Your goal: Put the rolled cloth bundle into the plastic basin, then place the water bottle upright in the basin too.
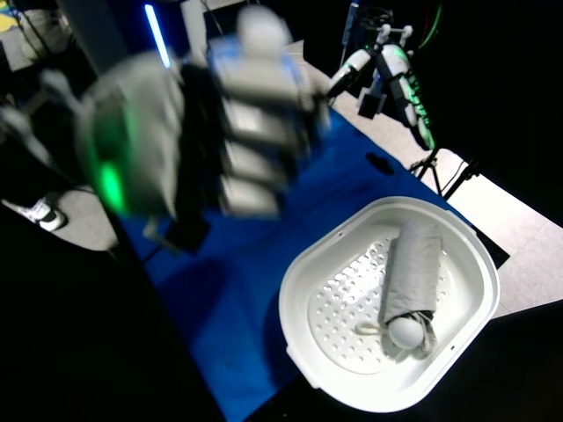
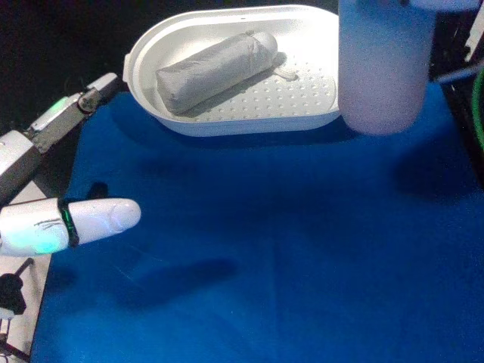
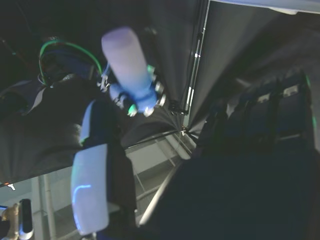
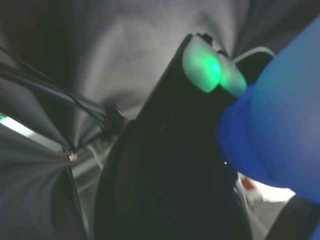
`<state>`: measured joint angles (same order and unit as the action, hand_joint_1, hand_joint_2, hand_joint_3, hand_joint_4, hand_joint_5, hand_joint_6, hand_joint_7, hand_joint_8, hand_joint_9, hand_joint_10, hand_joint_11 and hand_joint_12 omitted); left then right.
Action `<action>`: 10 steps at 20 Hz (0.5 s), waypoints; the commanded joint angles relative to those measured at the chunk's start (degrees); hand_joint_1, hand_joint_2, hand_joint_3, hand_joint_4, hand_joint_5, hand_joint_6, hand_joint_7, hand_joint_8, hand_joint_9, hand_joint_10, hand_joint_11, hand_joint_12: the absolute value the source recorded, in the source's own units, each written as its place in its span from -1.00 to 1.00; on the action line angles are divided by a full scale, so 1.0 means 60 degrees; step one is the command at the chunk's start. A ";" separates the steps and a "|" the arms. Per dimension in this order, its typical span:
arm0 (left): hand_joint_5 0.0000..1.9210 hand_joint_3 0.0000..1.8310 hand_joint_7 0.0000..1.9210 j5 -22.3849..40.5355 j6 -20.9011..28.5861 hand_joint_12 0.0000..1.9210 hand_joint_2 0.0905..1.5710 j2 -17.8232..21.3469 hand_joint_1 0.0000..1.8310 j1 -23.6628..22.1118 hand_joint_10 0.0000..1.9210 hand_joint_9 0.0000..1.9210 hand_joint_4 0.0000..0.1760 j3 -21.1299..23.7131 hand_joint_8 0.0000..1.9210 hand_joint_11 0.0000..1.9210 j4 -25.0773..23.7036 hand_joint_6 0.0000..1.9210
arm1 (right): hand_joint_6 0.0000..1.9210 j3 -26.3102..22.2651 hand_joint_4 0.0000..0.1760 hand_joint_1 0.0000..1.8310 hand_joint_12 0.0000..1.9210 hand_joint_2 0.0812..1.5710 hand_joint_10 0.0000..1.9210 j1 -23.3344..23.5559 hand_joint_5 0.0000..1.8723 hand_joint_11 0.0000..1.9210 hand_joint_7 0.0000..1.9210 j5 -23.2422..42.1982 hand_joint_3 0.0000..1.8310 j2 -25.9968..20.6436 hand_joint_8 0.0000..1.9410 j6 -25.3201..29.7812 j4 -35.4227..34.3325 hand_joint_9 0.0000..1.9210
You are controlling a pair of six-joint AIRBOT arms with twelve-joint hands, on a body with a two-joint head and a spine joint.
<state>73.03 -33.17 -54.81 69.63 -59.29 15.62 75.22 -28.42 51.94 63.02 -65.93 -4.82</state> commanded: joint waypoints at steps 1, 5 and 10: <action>-1.00 -1.00 -1.00 0.1163 0.0111 -1.00 0.04 -0.0010 -0.41 -0.0052 -1.00 -1.00 1.00 -0.0054 -1.00 -1.00 -0.0042 -1.00 | 0.86 0.0131 0.82 -0.31 0.89 0.83 0.40 0.0316 -0.54 -0.42 -0.34 0.1190 -1.00 0.0101 0.13 0.0161 -0.0296 -0.37; -1.00 -0.99 -1.00 0.1062 0.0233 -1.00 0.08 -0.0060 -0.35 -0.0109 -1.00 -1.00 1.00 -0.0170 -1.00 -1.00 -0.0199 -1.00 | 1.00 0.1347 1.00 -0.48 0.99 0.93 0.61 0.0769 -0.66 -0.68 -0.67 0.0236 -1.00 0.1135 0.36 0.0113 -0.0695 -0.70; -1.00 -1.00 -1.00 0.1006 0.0368 -1.00 0.09 -0.0147 -0.38 -0.0269 -1.00 -1.00 1.00 -0.0350 -1.00 -1.00 -0.0368 -1.00 | 0.76 0.2599 0.17 -0.29 1.00 0.80 0.79 0.0889 -0.45 0.08 -0.04 -0.0894 -1.00 0.2204 0.64 0.0113 -0.0975 0.07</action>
<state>72.10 -31.62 -55.44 68.62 -61.06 13.39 91.22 -24.45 38.46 76.82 -66.35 -9.76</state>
